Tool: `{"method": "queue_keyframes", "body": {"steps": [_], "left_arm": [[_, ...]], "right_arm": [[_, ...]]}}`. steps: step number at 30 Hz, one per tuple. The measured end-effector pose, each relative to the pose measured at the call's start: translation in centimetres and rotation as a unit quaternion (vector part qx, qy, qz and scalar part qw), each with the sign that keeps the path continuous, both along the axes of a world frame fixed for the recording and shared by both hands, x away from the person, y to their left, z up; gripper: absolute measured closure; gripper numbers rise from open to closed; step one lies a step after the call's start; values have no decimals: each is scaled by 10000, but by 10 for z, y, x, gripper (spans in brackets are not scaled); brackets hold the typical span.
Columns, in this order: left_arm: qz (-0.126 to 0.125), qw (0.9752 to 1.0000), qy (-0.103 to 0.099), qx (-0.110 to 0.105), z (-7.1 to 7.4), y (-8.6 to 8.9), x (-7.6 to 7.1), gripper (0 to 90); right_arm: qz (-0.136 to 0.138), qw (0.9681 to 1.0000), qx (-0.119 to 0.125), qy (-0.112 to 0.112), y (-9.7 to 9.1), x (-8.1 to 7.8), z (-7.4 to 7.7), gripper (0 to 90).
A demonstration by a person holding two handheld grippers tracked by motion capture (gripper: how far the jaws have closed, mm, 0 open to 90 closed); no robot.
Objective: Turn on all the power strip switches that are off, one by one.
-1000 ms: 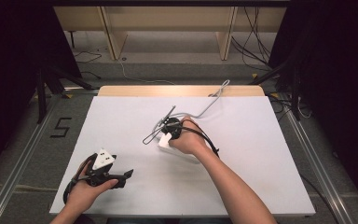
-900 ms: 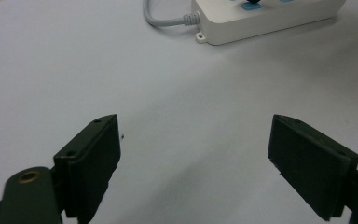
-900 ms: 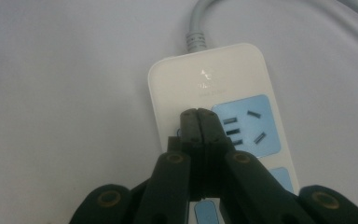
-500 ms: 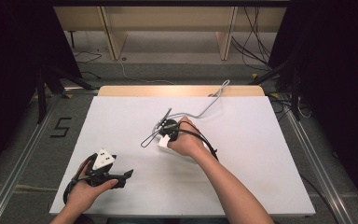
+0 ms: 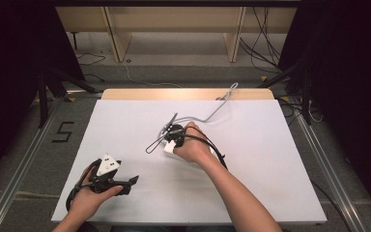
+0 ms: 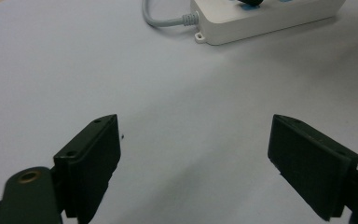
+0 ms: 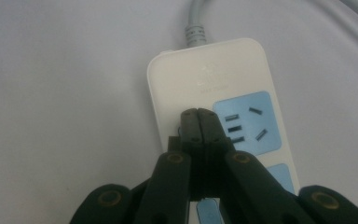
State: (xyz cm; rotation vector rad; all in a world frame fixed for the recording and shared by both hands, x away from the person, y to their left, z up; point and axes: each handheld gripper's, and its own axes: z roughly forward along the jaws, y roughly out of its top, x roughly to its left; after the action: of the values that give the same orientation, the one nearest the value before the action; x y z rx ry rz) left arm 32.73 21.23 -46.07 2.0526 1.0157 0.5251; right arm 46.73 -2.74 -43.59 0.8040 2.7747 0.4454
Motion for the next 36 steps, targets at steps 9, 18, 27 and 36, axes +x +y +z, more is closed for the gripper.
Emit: {"method": "queue_keyframes", "body": {"steps": [9,18,27,36], "left_arm": [[-40,10000,49,32,-2,1,1,168],[-26,10000,21,21,-1,-1,1,168],[-41,10000,52,52,-2,0,2,168],[-35,10000,34,43,-2,0,1,169]], "right_arm": [[71,9998,148,-96,-4,-1,4,900],[-28,9997,245,-89,-13,0,14,900],[-119,9996,242,-14,-26,2,21,900],[-183,9996,212,35,-42,-1,26,900]]}}
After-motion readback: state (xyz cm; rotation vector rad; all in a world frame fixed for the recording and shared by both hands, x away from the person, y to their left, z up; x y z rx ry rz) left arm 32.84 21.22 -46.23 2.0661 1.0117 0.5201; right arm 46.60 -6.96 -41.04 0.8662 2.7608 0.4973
